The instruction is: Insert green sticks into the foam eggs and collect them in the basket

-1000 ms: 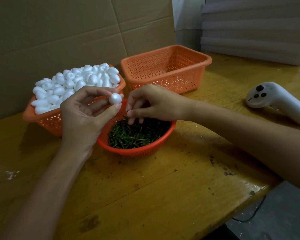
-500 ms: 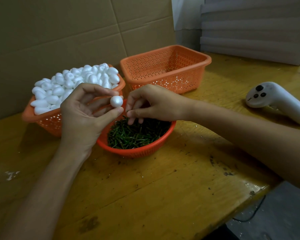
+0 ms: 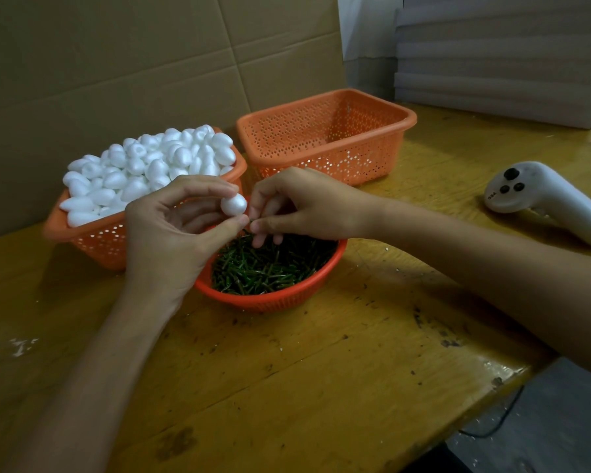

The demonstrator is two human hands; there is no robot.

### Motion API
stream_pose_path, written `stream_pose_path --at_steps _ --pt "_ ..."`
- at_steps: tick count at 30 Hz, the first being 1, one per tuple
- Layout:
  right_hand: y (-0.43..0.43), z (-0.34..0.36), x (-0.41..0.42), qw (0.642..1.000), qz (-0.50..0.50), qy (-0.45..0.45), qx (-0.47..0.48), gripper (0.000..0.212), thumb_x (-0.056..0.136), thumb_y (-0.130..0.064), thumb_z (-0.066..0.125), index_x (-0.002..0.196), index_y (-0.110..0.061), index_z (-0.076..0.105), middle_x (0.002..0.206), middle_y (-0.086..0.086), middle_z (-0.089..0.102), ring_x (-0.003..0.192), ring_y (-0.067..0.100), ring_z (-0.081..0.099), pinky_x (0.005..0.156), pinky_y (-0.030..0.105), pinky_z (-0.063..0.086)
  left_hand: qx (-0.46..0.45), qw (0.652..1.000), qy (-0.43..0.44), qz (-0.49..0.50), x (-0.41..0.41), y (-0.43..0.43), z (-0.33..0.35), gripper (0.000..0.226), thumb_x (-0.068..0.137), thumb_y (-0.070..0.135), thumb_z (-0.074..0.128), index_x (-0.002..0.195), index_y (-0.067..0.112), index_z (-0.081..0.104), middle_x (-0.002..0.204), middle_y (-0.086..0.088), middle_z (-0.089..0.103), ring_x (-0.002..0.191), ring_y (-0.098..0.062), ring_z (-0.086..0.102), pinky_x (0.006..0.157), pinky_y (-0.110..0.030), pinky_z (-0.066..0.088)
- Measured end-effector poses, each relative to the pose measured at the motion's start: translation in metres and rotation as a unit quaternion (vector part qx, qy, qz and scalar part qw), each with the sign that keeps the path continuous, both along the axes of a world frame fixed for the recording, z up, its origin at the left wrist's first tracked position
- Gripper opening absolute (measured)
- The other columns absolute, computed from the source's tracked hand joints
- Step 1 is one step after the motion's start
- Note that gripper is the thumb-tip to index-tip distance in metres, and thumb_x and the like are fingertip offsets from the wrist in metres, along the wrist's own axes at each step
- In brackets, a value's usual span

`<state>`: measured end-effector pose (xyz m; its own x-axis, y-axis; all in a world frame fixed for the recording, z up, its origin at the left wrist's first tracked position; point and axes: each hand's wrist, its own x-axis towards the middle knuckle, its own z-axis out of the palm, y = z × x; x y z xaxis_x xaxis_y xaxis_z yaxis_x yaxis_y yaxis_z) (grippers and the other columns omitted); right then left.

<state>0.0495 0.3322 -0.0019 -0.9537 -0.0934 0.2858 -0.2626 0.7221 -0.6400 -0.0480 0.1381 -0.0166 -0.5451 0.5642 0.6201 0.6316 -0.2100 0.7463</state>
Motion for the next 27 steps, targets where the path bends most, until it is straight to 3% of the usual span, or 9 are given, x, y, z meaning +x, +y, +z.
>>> stream_pose_path --at_steps 11,18,22,27 --pt "0.0004 -0.0004 -0.0002 1.000 0.004 0.003 0.008 0.010 0.098 -0.018 0.071 0.100 -0.008 0.068 0.088 -0.005 0.081 0.071 0.013 0.075 0.078 0.021 0.055 0.010 1.000 -0.007 -0.012 0.0020 0.0007 0.0012 0.040 0.075 -0.002 0.091 0.104 0.015 0.070 0.106 -0.007 0.079 0.098 -0.025 0.079 0.086 -0.031 0.063" --pt "0.0002 -0.0010 -0.0007 1.000 0.003 -0.001 0.007 0.008 0.098 -0.018 0.071 0.097 -0.011 0.068 0.088 -0.006 0.081 0.071 0.013 0.075 0.077 0.021 0.054 -0.001 1.000 -0.011 -0.001 0.0034 0.0007 0.0000 0.033 0.075 -0.004 0.090 0.101 0.003 0.071 0.103 -0.008 0.080 0.097 -0.025 0.079 0.086 -0.031 0.063" --pt "-0.0001 -0.0003 0.0001 1.000 0.003 0.002 0.012 0.009 0.098 -0.018 0.071 0.097 -0.010 0.068 0.088 -0.005 0.081 0.071 0.014 0.075 0.076 0.020 0.053 -0.006 1.000 -0.006 0.013 0.0064 0.0020 0.0017 0.032 0.072 0.004 0.092 0.096 0.016 0.074 0.100 -0.002 0.081 0.090 -0.020 0.080 0.082 -0.026 0.063" --pt "-0.0006 0.0004 0.0006 1.000 0.001 0.002 0.013 0.011 0.099 -0.017 0.071 0.100 -0.006 0.068 0.089 -0.004 0.081 0.072 0.015 0.075 0.076 0.021 0.054 -0.011 1.000 -0.008 0.020 0.0048 0.0016 0.0018 0.031 0.072 0.010 0.093 0.096 0.018 0.075 0.096 0.002 0.081 0.085 -0.017 0.079 0.079 -0.023 0.062"
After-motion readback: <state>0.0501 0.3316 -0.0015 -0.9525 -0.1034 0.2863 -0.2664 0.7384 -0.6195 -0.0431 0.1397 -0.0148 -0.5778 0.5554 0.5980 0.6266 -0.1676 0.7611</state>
